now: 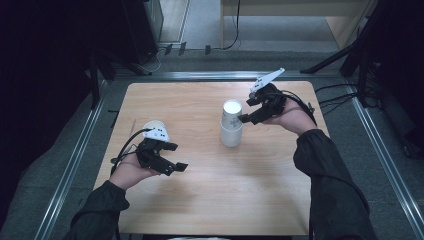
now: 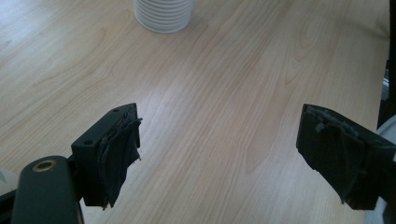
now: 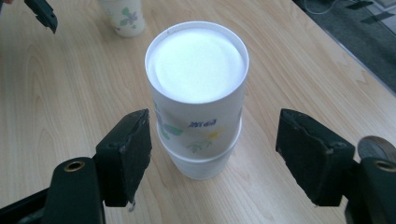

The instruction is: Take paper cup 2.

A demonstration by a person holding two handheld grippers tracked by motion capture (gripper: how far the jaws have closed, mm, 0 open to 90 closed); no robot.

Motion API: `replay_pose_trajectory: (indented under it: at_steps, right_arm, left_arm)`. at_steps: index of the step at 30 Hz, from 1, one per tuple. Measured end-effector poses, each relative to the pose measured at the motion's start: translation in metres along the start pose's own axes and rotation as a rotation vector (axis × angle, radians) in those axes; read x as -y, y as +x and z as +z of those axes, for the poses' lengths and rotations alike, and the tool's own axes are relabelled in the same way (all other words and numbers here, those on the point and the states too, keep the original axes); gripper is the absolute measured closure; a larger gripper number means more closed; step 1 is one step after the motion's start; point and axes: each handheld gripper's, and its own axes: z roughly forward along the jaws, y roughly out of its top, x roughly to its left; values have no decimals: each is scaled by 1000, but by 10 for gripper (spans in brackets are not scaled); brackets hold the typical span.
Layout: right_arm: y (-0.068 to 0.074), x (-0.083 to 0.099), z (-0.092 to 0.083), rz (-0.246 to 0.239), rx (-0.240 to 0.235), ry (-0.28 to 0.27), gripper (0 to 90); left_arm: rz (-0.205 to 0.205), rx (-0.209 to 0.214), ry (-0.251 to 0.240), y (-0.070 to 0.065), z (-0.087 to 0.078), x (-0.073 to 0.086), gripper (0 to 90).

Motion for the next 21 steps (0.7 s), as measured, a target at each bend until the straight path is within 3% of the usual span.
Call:
replay_pose_trajectory:
  at_steps: [2,10,16,21]
  right_arm:
    - [-2,-3,3,-9,-31,14,263]
    - [-3,-20,20,-32,-48,73,243]
    - [-2,-26,30,-59,-67,85,245]
    - [-5,-25,34,-49,-74,93,276]
  left_arm:
    - [8,2,2,0,-1,1,139]
    - [6,10,-3,0,-2,2,139]
    - [5,17,-10,1,-2,2,141]
    - [12,26,1,1,-1,3,141]
